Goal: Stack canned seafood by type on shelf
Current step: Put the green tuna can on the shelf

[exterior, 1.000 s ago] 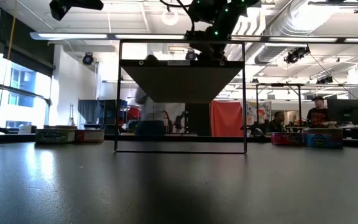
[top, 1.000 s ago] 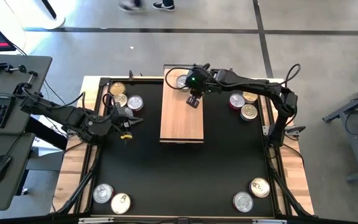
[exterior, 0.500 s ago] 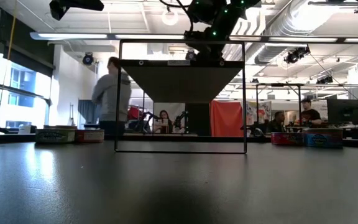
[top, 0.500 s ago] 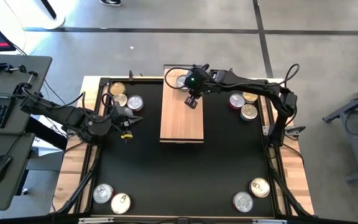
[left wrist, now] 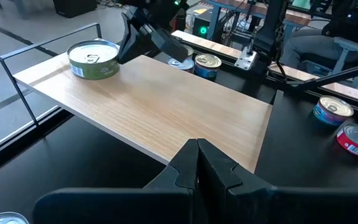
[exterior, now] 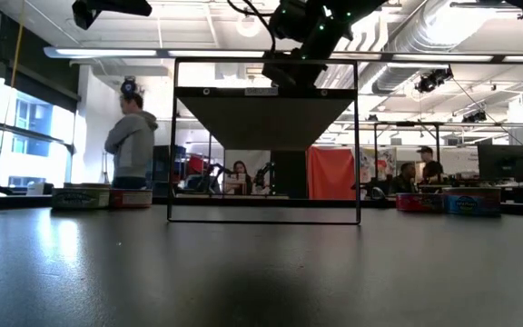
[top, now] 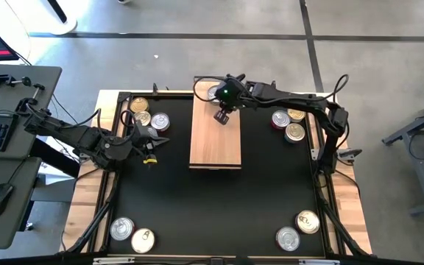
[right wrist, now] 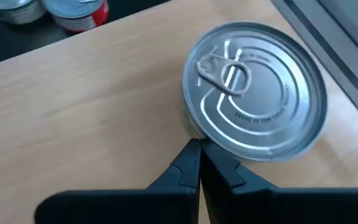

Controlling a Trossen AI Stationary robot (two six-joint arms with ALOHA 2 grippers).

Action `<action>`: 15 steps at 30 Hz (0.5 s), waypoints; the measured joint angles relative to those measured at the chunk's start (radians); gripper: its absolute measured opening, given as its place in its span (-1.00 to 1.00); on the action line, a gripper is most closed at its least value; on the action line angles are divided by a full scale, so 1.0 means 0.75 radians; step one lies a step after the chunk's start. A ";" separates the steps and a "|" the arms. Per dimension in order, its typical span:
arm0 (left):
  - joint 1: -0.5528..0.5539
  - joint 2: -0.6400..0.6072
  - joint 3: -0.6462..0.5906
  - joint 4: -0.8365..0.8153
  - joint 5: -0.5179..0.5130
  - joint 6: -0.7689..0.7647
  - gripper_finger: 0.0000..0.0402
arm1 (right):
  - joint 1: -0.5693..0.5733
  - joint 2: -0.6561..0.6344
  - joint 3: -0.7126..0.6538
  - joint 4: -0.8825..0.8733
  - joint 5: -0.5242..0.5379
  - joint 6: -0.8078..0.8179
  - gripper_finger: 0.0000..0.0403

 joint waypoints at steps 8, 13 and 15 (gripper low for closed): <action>0.000 0.000 0.000 -0.002 0.001 0.000 -1.00 | -0.044 0.000 0.000 0.036 0.000 0.022 -1.00; -0.001 0.000 0.000 -0.006 0.003 -0.001 -1.00 | -0.052 -0.002 0.015 0.022 -0.051 0.005 -1.00; -0.002 0.000 0.000 -0.007 0.037 -0.001 -1.00 | -0.046 -0.024 0.052 -0.054 -0.083 -0.017 -1.00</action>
